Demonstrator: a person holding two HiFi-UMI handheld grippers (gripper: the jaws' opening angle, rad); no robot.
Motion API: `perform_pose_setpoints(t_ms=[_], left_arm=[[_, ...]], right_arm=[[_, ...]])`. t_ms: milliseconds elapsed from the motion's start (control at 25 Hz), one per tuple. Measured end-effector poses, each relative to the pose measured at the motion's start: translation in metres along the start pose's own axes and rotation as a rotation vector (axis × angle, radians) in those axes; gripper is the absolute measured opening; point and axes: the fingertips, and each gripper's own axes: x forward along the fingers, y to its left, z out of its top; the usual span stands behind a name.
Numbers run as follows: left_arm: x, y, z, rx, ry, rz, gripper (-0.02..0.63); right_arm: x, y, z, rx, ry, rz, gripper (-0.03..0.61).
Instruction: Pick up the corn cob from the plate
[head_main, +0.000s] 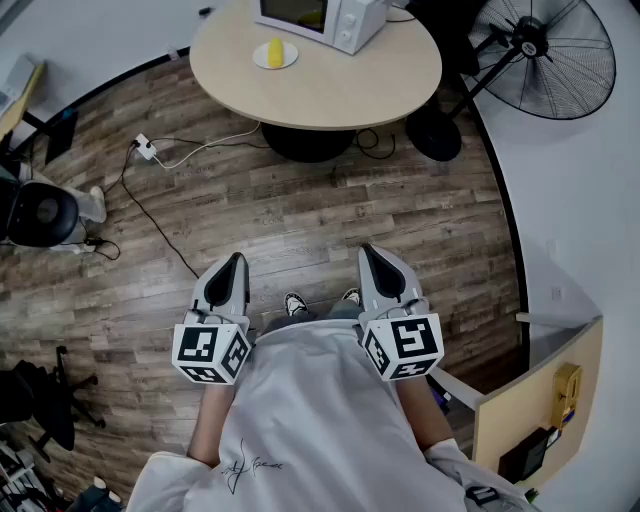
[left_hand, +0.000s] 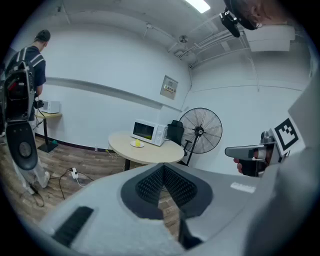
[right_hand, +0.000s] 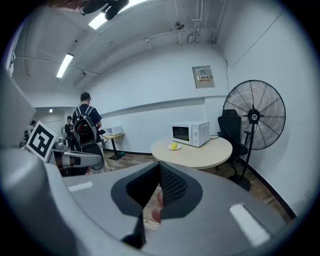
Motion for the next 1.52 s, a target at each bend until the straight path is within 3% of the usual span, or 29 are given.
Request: perform_pose_setpoints(t_ms=[320, 520, 760, 1040, 1520], left_arm=[[-0.007, 0.015, 0.003, -0.01, -0.017, 0.012, -0.008], [-0.01, 0.024, 0.011, -0.004, -0.037, 0.032, -0.008], [-0.004, 0.044, 0.02, -0.014, -0.045, 0.06, -0.008], [0.02, 0.069, 0.045, -0.02, -0.081, 0.063, -0.008], [0.092, 0.126, 0.089, -0.03, -0.062, 0.067, -0.002]], right_arm=[[0.007, 0.007, 0.006, 0.003, -0.012, 0.0, 0.011], [0.013, 0.002, 0.02, 0.093, -0.054, 0.028, 0.012], [0.034, -0.001, 0.027, 0.081, -0.052, 0.034, 0.012], [0.082, 0.003, 0.036, 0.077, -0.038, 0.075, 0.012], [0.19, 0.003, 0.076, 0.058, -0.042, 0.148, 0.009]])
